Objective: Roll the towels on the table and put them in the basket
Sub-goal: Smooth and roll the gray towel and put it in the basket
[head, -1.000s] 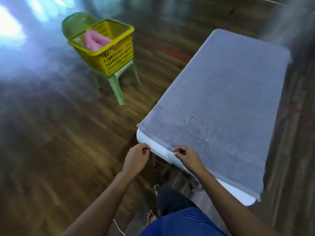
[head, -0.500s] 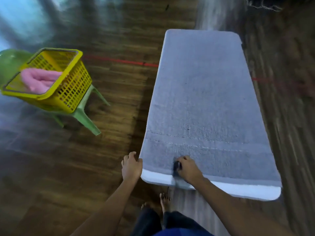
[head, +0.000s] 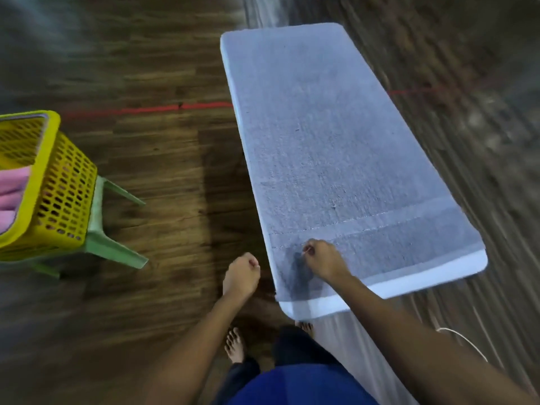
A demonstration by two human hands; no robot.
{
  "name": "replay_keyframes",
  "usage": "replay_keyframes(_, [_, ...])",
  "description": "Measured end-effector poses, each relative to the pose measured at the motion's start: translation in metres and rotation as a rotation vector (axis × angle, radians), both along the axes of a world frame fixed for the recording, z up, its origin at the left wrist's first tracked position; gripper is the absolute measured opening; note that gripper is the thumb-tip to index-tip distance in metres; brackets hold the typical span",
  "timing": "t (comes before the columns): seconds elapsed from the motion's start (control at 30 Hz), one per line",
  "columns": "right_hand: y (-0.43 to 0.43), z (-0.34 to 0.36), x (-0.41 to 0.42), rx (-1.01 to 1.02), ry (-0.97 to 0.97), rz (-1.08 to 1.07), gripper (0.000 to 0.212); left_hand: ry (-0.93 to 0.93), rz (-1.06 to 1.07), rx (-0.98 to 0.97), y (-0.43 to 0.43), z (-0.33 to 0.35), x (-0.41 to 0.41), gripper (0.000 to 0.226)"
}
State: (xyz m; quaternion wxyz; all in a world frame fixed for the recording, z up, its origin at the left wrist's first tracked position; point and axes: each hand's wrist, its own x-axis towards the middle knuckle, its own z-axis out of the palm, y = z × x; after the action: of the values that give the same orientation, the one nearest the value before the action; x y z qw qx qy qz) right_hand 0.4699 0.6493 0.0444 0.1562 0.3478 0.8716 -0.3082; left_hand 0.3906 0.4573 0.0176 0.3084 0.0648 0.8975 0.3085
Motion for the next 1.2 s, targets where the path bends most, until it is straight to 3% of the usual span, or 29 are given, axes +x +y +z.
replay_keyframes(0.4, [-0.049, 0.000, -0.152, -0.142, 0.140, -0.208, 0.009, 0.153, -0.219, 0.003, -0.018, 0.042, -0.215, 0.017])
replay_keyframes(0.73, [0.013, -0.022, -0.375, -0.153, 0.306, -0.383, 0.014, 0.212, -0.371, 0.004, 0.071, 0.029, -0.461, 0.019])
replay_keyframes(0.9, [0.055, -0.021, -0.468, -0.108, 0.294, -0.536, 0.015, 0.262, -0.569, -0.033, 0.134, 0.028, -0.587, 0.019])
replay_keyframes(1.2, [0.068, -0.049, -0.545, 0.034, 0.137, -0.803, 0.022, 0.442, -1.078, -0.034, 0.246, 0.011, -0.743, 0.021])
